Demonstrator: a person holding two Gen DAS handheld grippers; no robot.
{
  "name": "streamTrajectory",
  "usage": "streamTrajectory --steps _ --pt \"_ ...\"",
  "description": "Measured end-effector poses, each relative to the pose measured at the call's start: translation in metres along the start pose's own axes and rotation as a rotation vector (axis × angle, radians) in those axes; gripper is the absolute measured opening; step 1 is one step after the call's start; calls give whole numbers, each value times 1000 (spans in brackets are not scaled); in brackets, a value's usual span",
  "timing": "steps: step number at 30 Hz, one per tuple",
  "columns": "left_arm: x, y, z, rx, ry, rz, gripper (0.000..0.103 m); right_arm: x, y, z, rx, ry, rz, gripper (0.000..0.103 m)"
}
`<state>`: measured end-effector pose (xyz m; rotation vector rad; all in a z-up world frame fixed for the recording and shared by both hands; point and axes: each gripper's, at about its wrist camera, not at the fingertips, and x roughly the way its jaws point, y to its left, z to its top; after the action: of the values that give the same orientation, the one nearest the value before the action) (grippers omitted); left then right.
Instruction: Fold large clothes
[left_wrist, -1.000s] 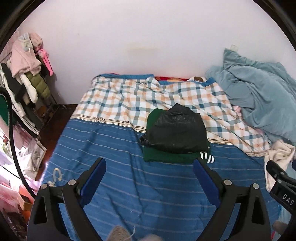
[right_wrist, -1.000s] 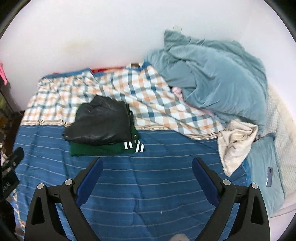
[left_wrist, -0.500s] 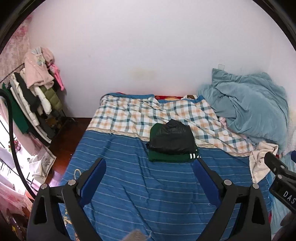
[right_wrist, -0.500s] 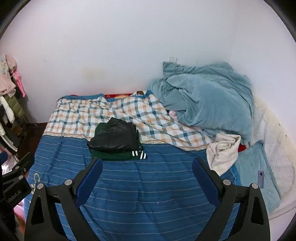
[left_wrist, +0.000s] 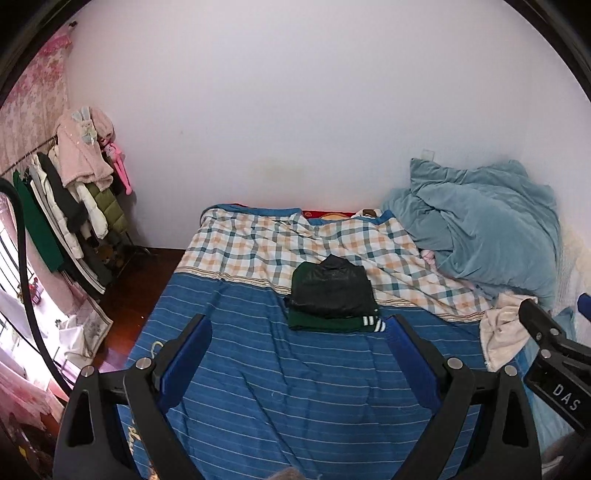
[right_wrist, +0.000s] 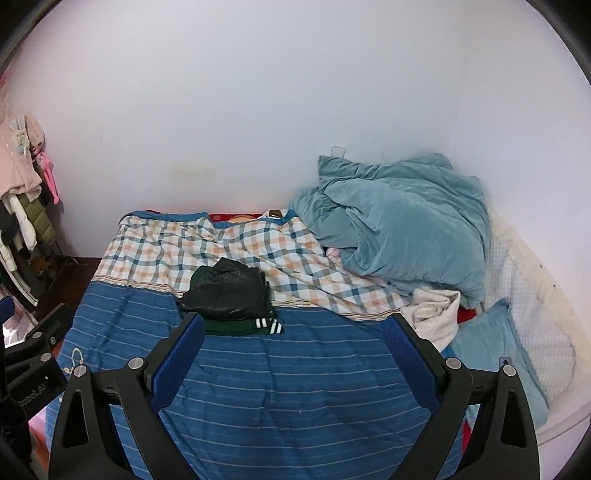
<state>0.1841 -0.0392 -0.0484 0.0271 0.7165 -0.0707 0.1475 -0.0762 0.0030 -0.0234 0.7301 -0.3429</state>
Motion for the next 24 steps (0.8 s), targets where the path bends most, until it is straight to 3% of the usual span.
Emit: streamTrajectory --steps 24 --pt "-18 -3 -5 11 -17 7 98 -2 -13 -1 4 -1 36 100"
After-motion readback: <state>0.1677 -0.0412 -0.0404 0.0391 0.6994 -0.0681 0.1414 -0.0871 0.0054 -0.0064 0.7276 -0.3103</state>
